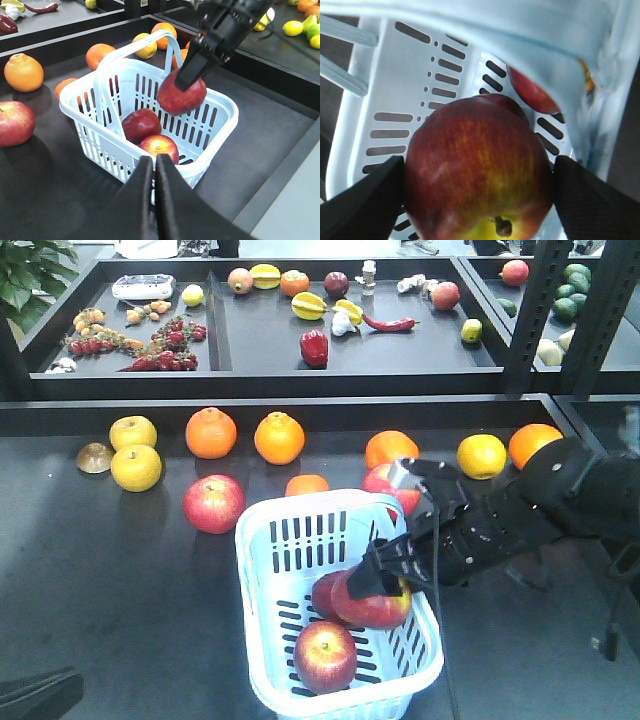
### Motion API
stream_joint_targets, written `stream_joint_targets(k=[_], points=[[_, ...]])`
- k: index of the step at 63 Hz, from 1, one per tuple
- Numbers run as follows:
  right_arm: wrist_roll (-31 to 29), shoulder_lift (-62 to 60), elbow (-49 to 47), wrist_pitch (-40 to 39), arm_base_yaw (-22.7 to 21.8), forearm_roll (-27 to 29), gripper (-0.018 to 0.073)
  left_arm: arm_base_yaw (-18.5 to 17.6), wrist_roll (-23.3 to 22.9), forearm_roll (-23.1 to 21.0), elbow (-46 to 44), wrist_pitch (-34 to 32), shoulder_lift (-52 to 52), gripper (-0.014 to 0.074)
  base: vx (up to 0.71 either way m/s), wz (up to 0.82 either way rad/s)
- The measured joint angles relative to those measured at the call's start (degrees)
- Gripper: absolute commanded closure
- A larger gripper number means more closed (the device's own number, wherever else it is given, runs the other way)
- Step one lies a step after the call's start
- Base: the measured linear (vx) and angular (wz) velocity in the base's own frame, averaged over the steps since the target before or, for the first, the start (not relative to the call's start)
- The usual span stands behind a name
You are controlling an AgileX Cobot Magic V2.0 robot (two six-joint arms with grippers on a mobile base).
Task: Pick three apples into basket with both arms
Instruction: 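Carry the grasped apple into the basket and release it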
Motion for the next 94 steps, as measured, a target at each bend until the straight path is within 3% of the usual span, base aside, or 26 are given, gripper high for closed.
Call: stream_joint_targets(k=[11, 24, 31, 42, 53, 74, 94], points=[[-2.9, 0.4, 0.0, 0.1, 0.0, 3.4, -0.0125, 0.0, 0.0, 0.0, 0.0, 0.0, 0.0, 0.0603, 0.00, 0.00], [-6.1, 0.4, 0.0, 0.2, 0.1, 5.8, -0.0107, 0.0, 0.0, 0.0, 0.0, 0.0, 0.0, 0.0603, 0.00, 0.00], [-6.8, 0.4, 0.0, 0.1, 0.1, 6.9, -0.0054, 0.0, 0.0, 0.0, 0.0, 0.0, 0.0, 0.0603, 0.00, 0.00], [-7.2, -0.1, 0.0, 2.7, 0.1, 7.9, 0.0179, 0.0, 0.0, 0.0, 0.0, 0.0, 0.0, 0.0603, 0.00, 0.00], [-8.3, -5.5, 0.0, 8.5, 0.1, 6.7, 0.0578, 0.0, 0.0, 0.0, 0.0, 0.0, 0.0, 0.0603, 0.00, 0.00], [-7.6, -27.6, 2.7, 15.9, 0.1, -4.7, 0.0564, 0.0, 0.0, 0.0, 0.0, 0.0, 0.0, 0.0603, 0.00, 0.00], [-5.4, -54.6, 29.6, -0.5, 0.1, -9.5, 0.0564, 0.0, 0.0, 0.0, 0.0, 0.0, 0.0, 0.0603, 0.00, 0.00]])
